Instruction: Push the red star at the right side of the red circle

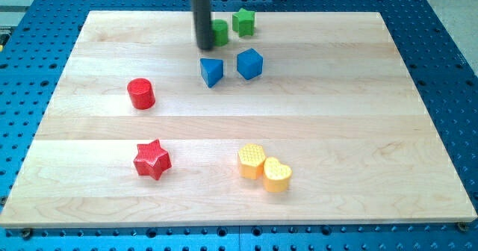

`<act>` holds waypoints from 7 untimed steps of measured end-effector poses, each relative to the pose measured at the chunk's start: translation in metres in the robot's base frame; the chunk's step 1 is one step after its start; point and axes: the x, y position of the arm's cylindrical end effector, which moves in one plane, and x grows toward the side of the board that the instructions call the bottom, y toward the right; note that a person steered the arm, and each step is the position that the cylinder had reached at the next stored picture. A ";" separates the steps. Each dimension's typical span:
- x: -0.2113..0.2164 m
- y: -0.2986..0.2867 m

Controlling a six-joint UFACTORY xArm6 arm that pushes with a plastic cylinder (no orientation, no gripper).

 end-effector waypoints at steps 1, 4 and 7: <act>0.000 0.013; 0.163 -0.181; 0.318 -0.079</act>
